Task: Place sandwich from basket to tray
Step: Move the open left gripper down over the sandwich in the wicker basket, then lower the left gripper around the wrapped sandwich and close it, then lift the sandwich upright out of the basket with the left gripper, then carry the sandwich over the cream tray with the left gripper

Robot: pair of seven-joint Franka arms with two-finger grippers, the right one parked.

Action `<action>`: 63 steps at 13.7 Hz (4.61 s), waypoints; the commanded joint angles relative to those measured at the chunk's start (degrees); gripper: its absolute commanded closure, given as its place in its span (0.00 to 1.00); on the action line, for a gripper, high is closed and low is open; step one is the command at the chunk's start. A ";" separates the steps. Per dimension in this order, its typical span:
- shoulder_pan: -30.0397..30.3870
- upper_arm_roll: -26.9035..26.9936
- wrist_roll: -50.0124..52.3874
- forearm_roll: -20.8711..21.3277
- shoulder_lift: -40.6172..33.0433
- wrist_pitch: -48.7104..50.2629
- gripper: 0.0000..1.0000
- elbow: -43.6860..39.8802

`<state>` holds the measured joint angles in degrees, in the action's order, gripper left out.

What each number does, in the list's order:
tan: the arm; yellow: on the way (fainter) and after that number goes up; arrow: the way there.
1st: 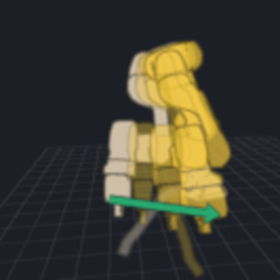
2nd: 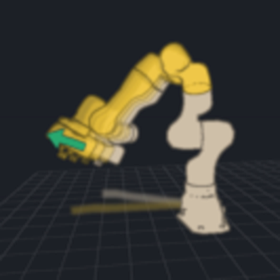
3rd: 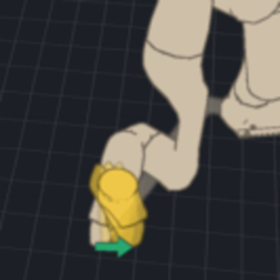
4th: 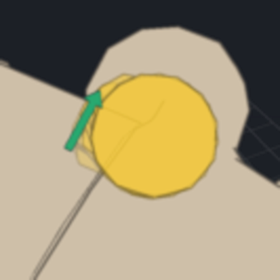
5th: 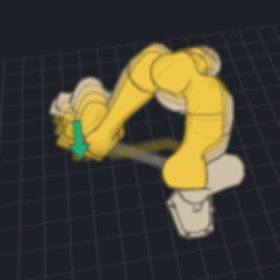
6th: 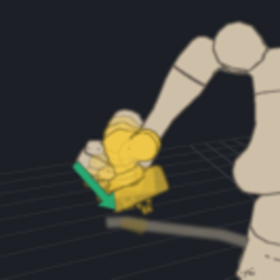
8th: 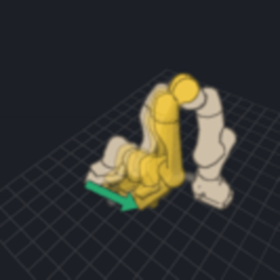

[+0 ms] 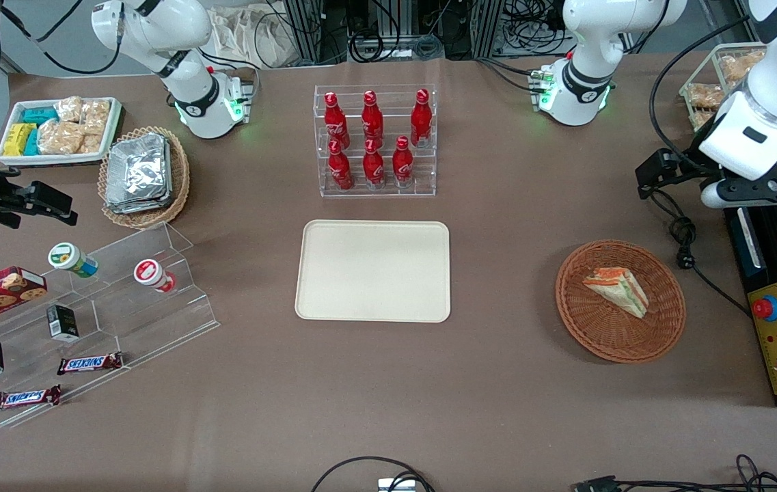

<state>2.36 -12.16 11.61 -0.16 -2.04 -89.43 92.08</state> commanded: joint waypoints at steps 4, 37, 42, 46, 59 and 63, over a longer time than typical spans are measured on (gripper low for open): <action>-0.25 -0.50 -0.01 -0.62 0.90 0.13 0.00 -1.55; -0.17 9.43 43.49 -0.63 21.64 -46.89 0.67 28.24; -0.17 9.08 42.44 -0.19 18.76 -44.71 1.00 26.93; -0.17 6.72 30.71 0.86 13.92 -22.87 1.00 12.65; -4.11 -18.76 21.08 7.11 17.50 4.53 1.00 -19.12; -11.05 -20.54 28.27 10.69 24.44 1.47 1.00 -19.75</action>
<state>-5.75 -32.30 36.93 7.68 17.52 -87.12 75.75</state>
